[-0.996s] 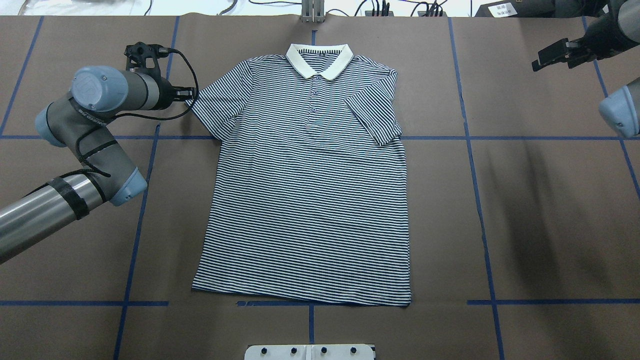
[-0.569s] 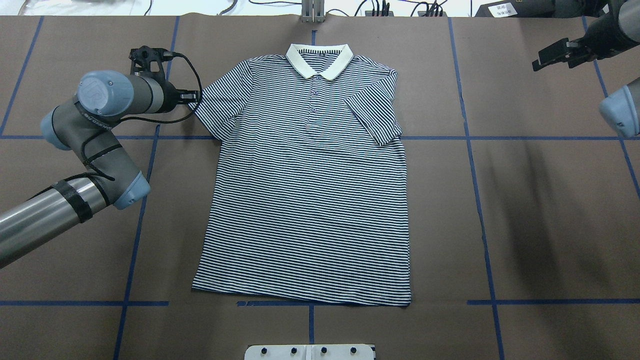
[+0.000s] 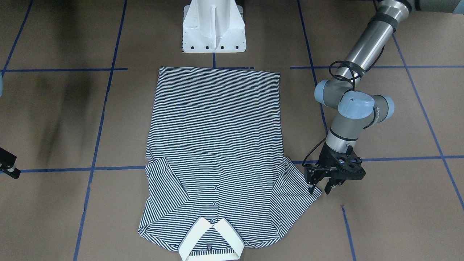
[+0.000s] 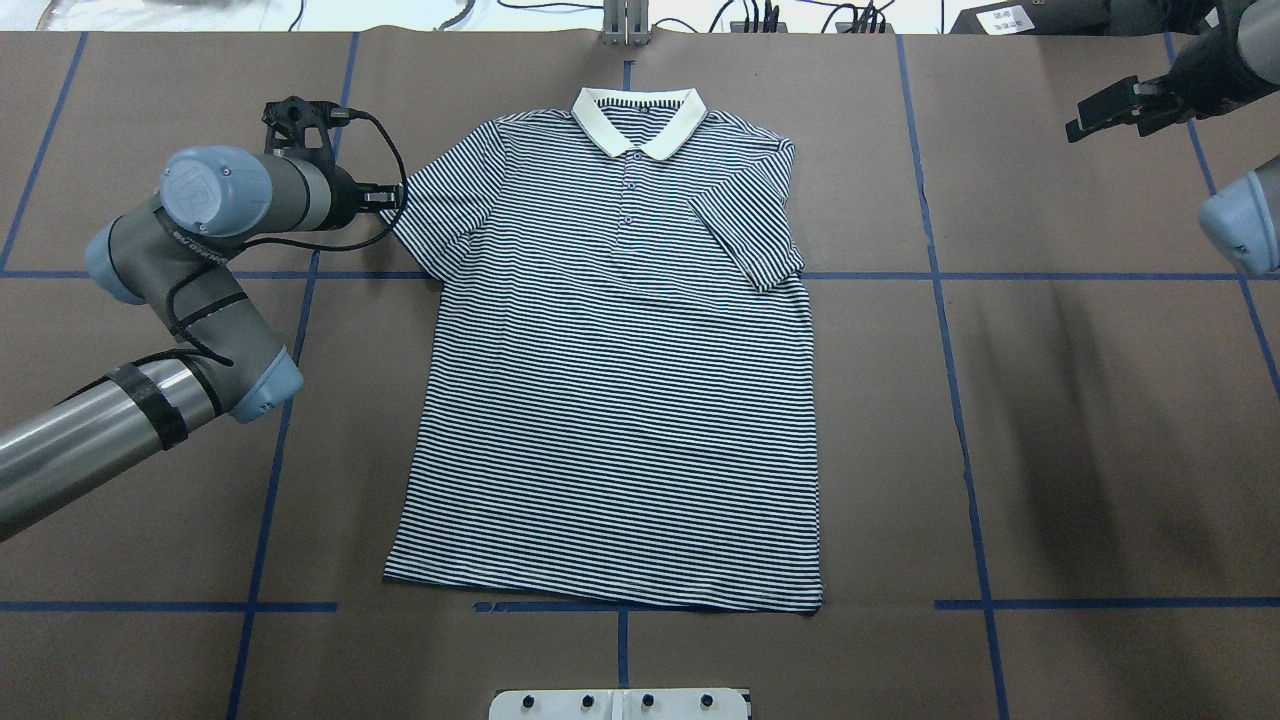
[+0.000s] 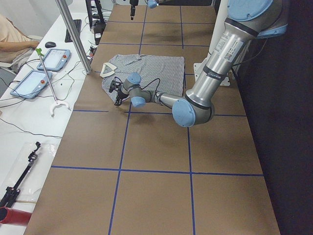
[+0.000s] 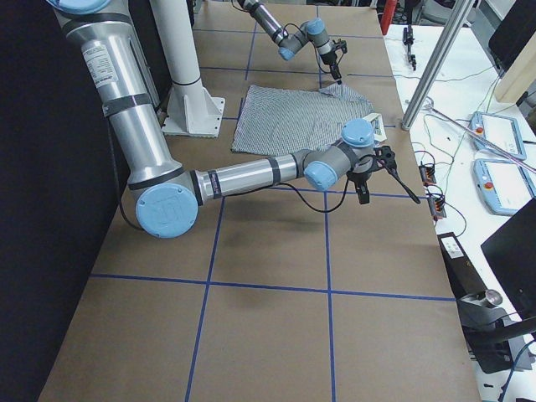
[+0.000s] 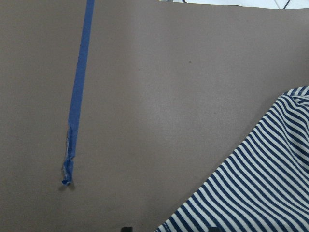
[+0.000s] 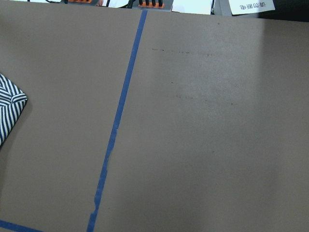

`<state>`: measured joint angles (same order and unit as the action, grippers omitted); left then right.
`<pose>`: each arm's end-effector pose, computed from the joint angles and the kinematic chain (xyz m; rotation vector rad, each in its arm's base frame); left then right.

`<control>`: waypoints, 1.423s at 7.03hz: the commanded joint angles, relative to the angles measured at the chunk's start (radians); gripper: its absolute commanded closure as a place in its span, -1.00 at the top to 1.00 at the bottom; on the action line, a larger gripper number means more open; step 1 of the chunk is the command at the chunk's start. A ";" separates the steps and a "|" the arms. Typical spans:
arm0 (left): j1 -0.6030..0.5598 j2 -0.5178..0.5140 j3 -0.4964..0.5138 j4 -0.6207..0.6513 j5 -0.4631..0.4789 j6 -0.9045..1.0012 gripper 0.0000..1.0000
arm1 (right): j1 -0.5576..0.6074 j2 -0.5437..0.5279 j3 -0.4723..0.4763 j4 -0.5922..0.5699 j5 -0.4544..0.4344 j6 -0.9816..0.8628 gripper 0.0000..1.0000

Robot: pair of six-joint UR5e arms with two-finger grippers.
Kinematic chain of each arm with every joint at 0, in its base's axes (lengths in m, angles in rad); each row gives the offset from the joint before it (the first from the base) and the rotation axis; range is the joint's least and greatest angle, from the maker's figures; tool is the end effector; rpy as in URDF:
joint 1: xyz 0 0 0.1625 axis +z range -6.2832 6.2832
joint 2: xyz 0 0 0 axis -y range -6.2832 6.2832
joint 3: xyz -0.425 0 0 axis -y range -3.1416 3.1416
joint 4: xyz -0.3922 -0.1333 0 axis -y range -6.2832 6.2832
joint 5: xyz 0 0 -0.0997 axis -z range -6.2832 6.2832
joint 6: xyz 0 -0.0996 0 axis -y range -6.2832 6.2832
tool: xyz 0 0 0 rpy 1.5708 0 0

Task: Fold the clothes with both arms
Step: 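Move the left gripper toward the sleeve nearest it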

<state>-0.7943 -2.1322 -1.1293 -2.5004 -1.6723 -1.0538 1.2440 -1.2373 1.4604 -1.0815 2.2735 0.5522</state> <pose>0.4386 -0.6222 0.4382 0.5673 0.8888 -0.1979 -0.1423 -0.6346 0.4697 0.3305 -0.8962 -0.0422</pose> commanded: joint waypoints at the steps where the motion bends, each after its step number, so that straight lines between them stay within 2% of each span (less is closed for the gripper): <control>1: 0.006 -0.002 0.008 0.000 0.011 0.000 0.16 | 0.000 -0.001 0.000 0.000 0.000 0.000 1.00; 4: 0.006 -0.006 0.014 0.000 0.011 0.000 -0.19 | -0.001 -0.001 -0.002 -0.003 0.000 0.000 1.00; 6: 0.006 -0.009 0.010 -0.002 0.011 0.002 -1.00 | 0.000 -0.001 -0.002 -0.003 0.000 0.000 1.00; 8: 0.006 -0.015 -0.030 0.012 0.008 0.000 -1.00 | -0.002 -0.001 -0.002 -0.003 0.000 0.000 1.00; 9: 0.006 -0.029 -0.073 0.050 0.005 -0.002 -1.00 | -0.002 -0.001 -0.002 -0.003 0.000 0.000 1.00; 10: 0.024 -0.044 -0.134 0.145 0.005 -0.005 -1.00 | 0.000 -0.001 -0.002 -0.002 0.000 0.000 1.00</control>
<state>-0.7841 -2.1597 -1.1985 -2.4417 -1.6660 -1.0553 1.2429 -1.2379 1.4588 -1.0842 2.2733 0.5522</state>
